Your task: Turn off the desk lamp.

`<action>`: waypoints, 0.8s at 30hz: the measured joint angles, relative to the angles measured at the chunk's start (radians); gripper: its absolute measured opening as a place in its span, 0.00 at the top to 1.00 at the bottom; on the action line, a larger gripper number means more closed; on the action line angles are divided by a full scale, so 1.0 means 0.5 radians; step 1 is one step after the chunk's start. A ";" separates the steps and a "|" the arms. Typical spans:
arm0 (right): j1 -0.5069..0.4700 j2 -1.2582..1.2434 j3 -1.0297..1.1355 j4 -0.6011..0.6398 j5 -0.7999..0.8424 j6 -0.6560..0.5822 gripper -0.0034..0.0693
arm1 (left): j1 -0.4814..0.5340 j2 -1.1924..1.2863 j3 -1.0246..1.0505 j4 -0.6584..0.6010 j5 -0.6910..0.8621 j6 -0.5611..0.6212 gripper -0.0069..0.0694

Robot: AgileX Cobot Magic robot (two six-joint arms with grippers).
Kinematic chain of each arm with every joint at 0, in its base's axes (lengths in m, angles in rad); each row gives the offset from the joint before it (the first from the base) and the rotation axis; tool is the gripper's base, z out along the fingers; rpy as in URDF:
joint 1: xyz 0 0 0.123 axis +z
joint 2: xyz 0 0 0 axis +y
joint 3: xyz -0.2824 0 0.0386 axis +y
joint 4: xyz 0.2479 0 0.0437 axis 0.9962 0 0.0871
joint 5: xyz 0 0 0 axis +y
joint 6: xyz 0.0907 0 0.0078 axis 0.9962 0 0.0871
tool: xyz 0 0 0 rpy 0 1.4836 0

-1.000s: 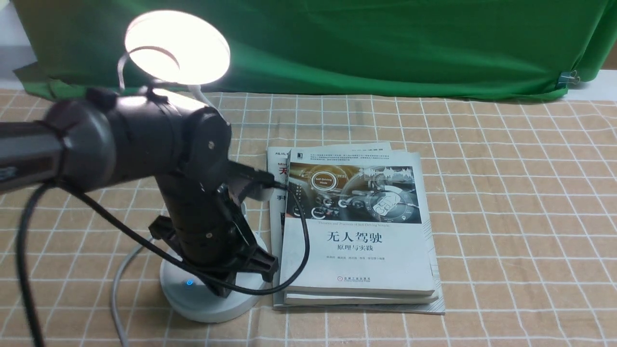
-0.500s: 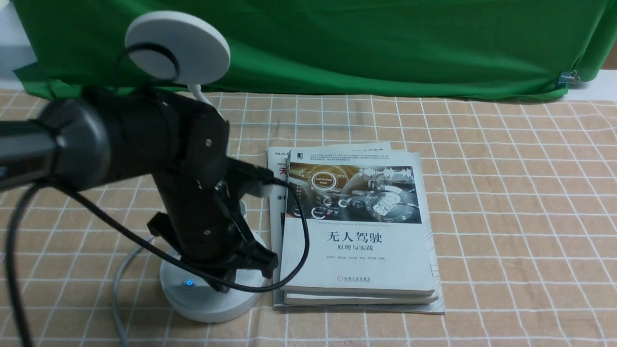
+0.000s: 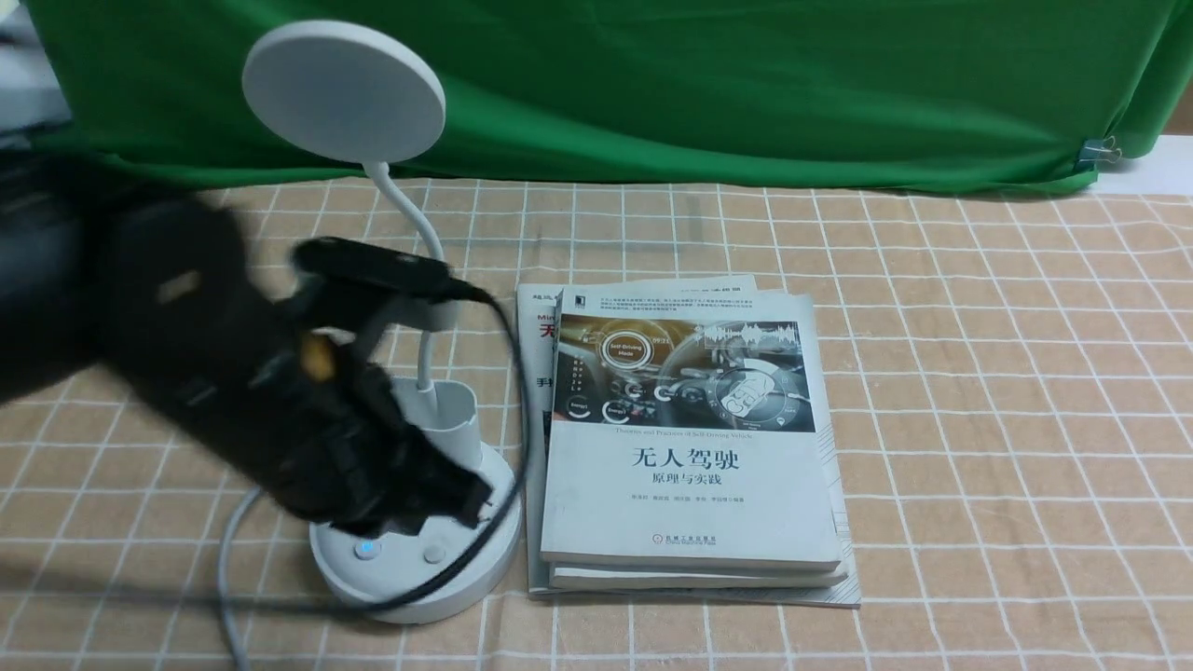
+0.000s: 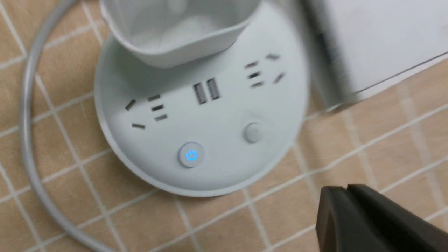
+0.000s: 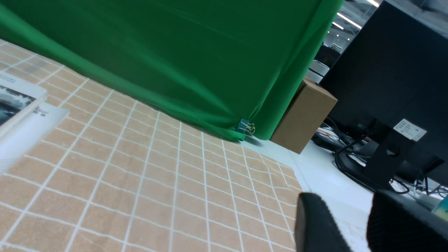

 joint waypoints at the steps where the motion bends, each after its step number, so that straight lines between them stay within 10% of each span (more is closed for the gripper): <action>1: 0.000 0.000 0.000 0.000 0.000 0.000 0.62 | 0.000 -0.140 0.100 -0.030 -0.126 0.020 0.90; 12: 0.000 0.000 0.000 0.000 0.000 0.001 0.62 | 0.000 -1.371 1.014 -0.212 -0.959 0.091 0.90; 24: 0.000 0.000 0.000 0.000 0.000 0.001 0.62 | 0.000 -1.851 1.386 -0.219 -1.008 0.091 0.90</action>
